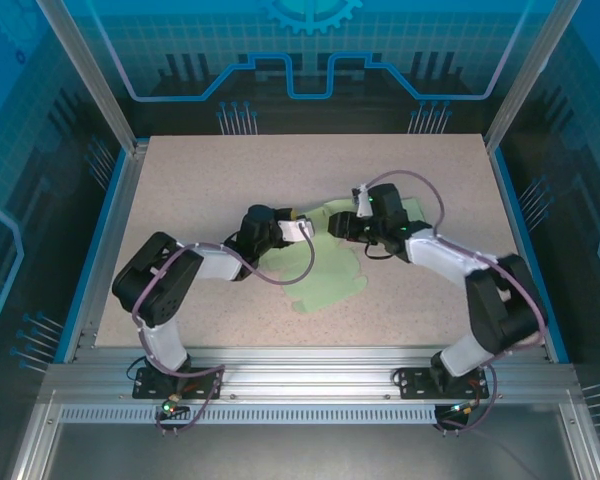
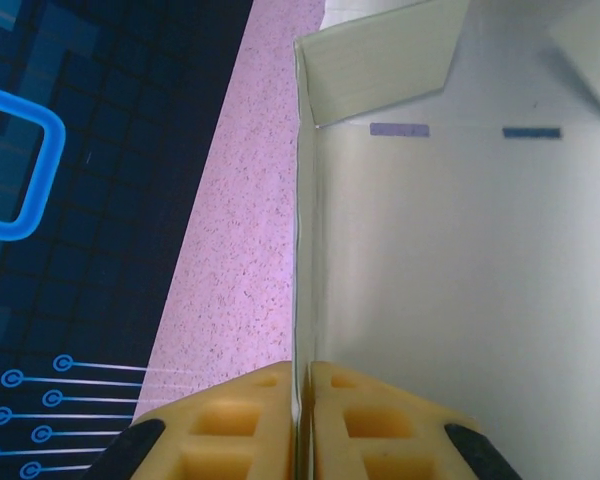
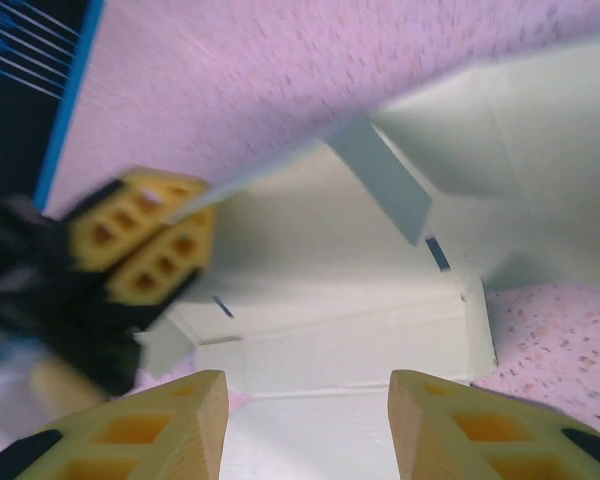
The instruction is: Fold the paper box
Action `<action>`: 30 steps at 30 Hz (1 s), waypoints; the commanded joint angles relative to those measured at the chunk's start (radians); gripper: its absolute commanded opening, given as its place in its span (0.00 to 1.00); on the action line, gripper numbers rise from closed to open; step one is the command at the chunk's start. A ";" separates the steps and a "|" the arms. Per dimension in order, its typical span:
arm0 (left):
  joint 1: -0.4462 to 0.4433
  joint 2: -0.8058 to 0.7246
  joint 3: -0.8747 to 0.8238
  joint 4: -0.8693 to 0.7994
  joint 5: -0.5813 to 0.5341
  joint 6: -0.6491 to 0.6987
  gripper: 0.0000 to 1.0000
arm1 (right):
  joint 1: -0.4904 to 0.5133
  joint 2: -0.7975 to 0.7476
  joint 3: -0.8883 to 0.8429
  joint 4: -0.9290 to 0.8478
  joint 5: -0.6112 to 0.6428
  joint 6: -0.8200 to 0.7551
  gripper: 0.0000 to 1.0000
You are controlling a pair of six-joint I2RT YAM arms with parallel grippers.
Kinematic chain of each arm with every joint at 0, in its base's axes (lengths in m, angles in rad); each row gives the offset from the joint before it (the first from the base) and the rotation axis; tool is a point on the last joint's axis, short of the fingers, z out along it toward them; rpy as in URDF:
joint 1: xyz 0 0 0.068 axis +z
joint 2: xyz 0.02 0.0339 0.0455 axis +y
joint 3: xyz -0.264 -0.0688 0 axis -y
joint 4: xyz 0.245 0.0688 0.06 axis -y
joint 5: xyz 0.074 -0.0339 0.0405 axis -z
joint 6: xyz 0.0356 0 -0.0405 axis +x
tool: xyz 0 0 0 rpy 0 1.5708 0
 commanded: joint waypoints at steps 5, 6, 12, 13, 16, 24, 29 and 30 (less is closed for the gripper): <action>-0.029 0.012 -0.021 0.115 0.012 0.064 0.11 | -0.129 -0.100 0.040 -0.218 0.065 -0.057 0.47; -0.031 0.010 -0.017 0.108 0.012 0.067 0.11 | -0.153 -0.083 0.058 -0.224 0.038 -0.062 0.47; -0.039 -0.009 -0.026 0.126 -0.006 0.097 0.11 | -0.207 0.101 0.225 -0.247 -0.080 -0.089 0.44; -0.040 -0.016 -0.029 0.126 -0.010 0.098 0.11 | -0.209 0.132 0.255 -0.249 -0.089 -0.093 0.43; -0.043 -0.042 -0.041 0.139 -0.014 0.102 0.11 | -0.232 0.233 0.360 -0.271 -0.111 -0.104 0.42; -0.046 -0.076 -0.038 0.115 -0.016 0.112 0.10 | -0.286 0.537 0.652 -0.373 -0.313 -0.115 0.33; -0.047 -0.046 -0.039 0.124 -0.035 0.129 0.10 | -0.247 0.557 0.600 -0.309 -0.333 -0.123 0.33; -0.047 -0.038 -0.038 0.129 -0.038 0.134 0.10 | -0.240 0.551 0.581 -0.291 -0.342 -0.125 0.33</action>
